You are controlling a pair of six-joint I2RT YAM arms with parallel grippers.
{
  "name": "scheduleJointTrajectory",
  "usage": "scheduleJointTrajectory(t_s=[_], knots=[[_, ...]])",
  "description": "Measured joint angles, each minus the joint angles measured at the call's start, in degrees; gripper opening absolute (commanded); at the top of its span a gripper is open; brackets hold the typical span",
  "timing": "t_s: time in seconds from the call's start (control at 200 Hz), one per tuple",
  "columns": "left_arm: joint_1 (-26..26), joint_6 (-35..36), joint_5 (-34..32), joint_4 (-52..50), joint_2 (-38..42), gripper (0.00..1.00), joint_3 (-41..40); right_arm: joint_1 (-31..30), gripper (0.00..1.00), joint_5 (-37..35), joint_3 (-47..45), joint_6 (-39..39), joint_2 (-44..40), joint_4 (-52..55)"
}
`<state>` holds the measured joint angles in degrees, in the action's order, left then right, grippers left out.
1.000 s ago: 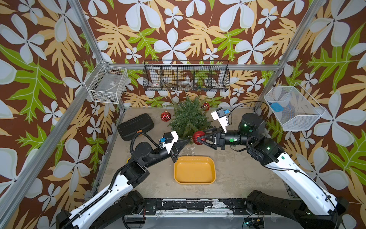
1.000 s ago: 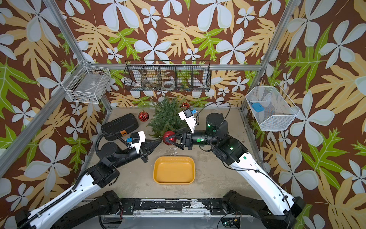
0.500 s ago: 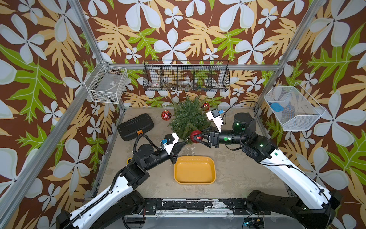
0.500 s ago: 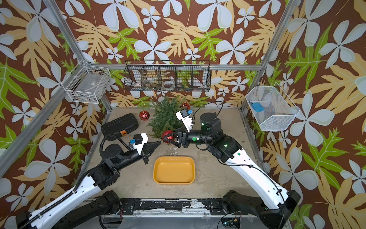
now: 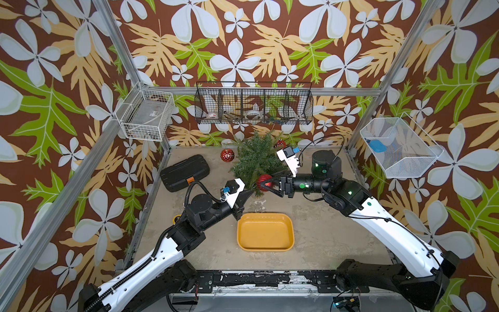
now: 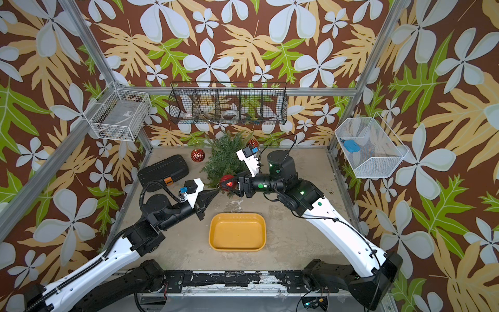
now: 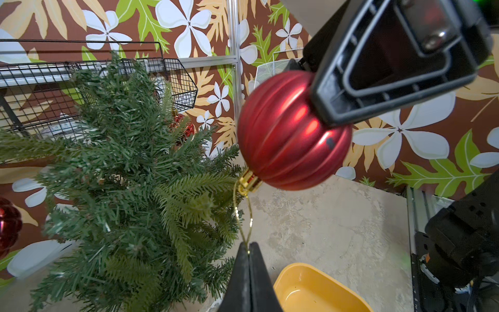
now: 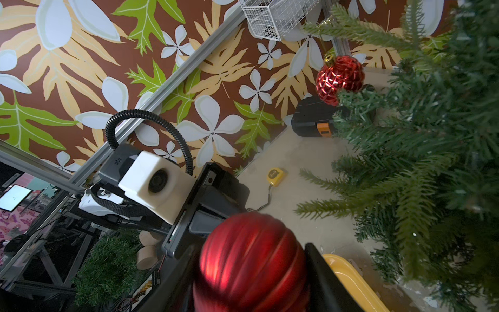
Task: Decorate the small christmas tree with ornaments
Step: Hang an ornament on the christmas tree.
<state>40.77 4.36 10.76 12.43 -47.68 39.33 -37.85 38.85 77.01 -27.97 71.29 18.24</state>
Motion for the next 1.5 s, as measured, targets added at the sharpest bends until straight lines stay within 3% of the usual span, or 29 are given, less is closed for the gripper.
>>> scheduleJointTrajectory(t_s=[1.496], knots=[[-5.18, -3.04, 2.03, 1.53, -8.04, 0.00, 2.23, 0.04, 0.41, -7.50, 3.91, 4.48, 5.42, 3.58]])
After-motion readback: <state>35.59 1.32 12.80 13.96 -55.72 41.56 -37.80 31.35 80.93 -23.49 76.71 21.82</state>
